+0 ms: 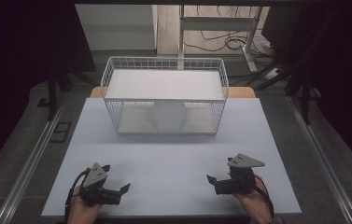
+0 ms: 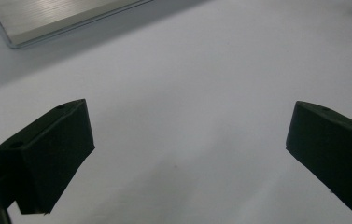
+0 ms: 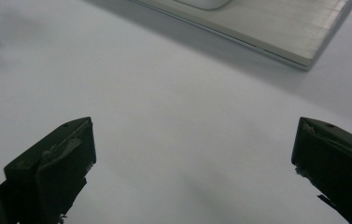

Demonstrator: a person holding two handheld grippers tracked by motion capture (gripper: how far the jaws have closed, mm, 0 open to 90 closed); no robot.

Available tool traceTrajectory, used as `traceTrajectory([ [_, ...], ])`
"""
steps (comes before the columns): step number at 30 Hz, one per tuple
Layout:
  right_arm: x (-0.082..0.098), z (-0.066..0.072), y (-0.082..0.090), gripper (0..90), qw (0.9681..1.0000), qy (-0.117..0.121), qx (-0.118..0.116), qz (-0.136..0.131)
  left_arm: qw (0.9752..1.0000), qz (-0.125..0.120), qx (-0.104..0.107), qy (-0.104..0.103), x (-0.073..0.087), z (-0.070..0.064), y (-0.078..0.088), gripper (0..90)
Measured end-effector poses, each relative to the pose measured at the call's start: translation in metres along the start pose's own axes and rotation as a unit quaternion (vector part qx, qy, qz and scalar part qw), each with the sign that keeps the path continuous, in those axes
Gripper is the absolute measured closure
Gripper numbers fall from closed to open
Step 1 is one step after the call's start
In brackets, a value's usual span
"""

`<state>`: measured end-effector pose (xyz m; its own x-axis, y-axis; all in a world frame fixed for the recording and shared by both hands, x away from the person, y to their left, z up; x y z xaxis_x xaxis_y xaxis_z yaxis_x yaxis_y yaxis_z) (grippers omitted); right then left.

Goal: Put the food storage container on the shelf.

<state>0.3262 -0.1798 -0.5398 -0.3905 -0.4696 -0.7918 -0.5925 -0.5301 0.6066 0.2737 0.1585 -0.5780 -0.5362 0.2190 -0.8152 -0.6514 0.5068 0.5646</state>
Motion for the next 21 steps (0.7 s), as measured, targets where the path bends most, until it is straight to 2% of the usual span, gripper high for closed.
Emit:
traceTrajectory([
  [9,0.009,-0.008,0.014,0.0,0.9998,-0.012,0.016,-0.002,0.9999,-0.005,-0.011,0.010,0.004,0.010,0.012,0.4],
  [15,0.016,-0.015,0.025,0.0,0.9995,-0.020,0.026,-0.003,0.9993,-0.014,-0.019,0.030,0.009,0.022,0.022,0.2],
  [21,0.023,-0.021,0.034,0.0,0.9991,-0.024,0.036,-0.002,0.9988,-0.018,-0.028,0.036,0.013,0.030,0.031,0.2],
])
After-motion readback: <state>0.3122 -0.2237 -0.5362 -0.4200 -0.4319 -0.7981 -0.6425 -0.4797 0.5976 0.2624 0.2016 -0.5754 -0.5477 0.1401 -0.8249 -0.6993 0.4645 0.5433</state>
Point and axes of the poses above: each handheld gripper's, and its own axes: y roughly backward along the jaws, x roughly out of its underside, z roughly to its left, the point moved 10 cm from there along -y, roughly forward along the jaws, and after that the axes turned 5 degrees about y, right-handed, at the moved point
